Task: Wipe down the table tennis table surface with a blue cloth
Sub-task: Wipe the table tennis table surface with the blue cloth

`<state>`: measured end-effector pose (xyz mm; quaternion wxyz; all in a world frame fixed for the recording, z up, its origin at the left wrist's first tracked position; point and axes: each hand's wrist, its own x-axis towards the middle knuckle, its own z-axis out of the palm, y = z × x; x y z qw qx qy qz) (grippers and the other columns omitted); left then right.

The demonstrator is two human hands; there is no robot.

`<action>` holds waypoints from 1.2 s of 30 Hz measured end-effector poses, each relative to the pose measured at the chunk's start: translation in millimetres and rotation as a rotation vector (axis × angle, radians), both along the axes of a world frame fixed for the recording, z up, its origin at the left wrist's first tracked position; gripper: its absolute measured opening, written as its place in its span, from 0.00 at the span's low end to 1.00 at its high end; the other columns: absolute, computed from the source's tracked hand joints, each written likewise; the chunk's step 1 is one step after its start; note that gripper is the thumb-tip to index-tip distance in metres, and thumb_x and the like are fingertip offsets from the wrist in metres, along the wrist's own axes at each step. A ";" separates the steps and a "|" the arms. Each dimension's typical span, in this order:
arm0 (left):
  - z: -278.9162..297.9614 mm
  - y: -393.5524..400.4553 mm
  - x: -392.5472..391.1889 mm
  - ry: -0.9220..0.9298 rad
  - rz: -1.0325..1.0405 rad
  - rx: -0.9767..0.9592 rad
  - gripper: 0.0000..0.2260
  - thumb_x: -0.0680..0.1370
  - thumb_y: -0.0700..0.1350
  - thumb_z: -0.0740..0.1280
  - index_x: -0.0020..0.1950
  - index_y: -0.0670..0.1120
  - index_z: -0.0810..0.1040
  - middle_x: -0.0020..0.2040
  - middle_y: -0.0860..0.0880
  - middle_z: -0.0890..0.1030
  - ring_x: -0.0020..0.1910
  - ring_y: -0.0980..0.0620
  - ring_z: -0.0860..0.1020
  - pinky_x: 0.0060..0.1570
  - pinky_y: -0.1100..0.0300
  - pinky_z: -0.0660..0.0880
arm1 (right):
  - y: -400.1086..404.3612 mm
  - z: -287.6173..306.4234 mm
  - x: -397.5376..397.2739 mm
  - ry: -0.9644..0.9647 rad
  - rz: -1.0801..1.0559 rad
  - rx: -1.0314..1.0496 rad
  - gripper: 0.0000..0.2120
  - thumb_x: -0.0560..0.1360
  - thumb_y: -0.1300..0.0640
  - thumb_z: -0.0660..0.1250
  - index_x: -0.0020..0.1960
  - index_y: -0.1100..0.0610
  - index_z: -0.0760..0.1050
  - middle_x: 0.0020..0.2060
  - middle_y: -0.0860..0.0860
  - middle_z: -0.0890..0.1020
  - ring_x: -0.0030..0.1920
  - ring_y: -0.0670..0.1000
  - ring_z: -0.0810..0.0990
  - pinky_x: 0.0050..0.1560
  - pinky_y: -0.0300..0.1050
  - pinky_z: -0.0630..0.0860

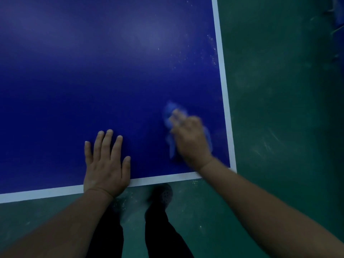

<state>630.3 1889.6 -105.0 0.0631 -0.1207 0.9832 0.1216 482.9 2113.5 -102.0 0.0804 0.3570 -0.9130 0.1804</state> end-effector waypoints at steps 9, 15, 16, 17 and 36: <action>1.4 -0.3 -0.5 0.010 0.002 0.001 0.29 0.80 0.56 0.51 0.76 0.40 0.65 0.79 0.38 0.60 0.80 0.40 0.53 0.77 0.36 0.46 | 56.3 -4.9 -123.6 0.083 -0.207 0.222 0.17 0.82 0.57 0.59 0.65 0.63 0.78 0.68 0.60 0.77 0.62 0.58 0.73 0.59 0.54 0.70; 0.9 0.8 -0.4 0.016 0.017 0.000 0.29 0.80 0.55 0.51 0.76 0.40 0.65 0.79 0.39 0.59 0.80 0.40 0.53 0.77 0.35 0.46 | 54.6 -2.3 -42.0 0.017 -0.165 0.201 0.17 0.79 0.60 0.61 0.66 0.62 0.77 0.69 0.60 0.75 0.61 0.59 0.72 0.59 0.54 0.66; 1.1 1.0 -0.7 0.023 0.021 0.001 0.29 0.80 0.55 0.51 0.76 0.40 0.65 0.79 0.39 0.60 0.80 0.40 0.53 0.77 0.35 0.46 | 63.9 -2.3 -1.4 -0.017 -0.078 0.218 0.17 0.80 0.59 0.61 0.66 0.61 0.77 0.70 0.59 0.75 0.61 0.58 0.71 0.59 0.54 0.66; 0.9 0.7 -0.5 0.024 0.018 0.002 0.29 0.80 0.55 0.51 0.76 0.40 0.66 0.79 0.38 0.60 0.80 0.39 0.53 0.77 0.35 0.46 | 73.2 -1.8 27.7 -0.027 -0.006 0.229 0.17 0.81 0.56 0.60 0.67 0.59 0.77 0.70 0.56 0.75 0.62 0.57 0.71 0.59 0.54 0.67; -3.2 -0.9 -1.1 0.018 0.018 0.023 0.30 0.80 0.57 0.49 0.77 0.41 0.64 0.80 0.40 0.57 0.81 0.41 0.49 0.77 0.37 0.42 | 118.4 -12.8 35.1 -0.067 -0.377 0.206 0.21 0.83 0.50 0.57 0.70 0.60 0.75 0.70 0.59 0.74 0.57 0.60 0.69 0.59 0.54 0.68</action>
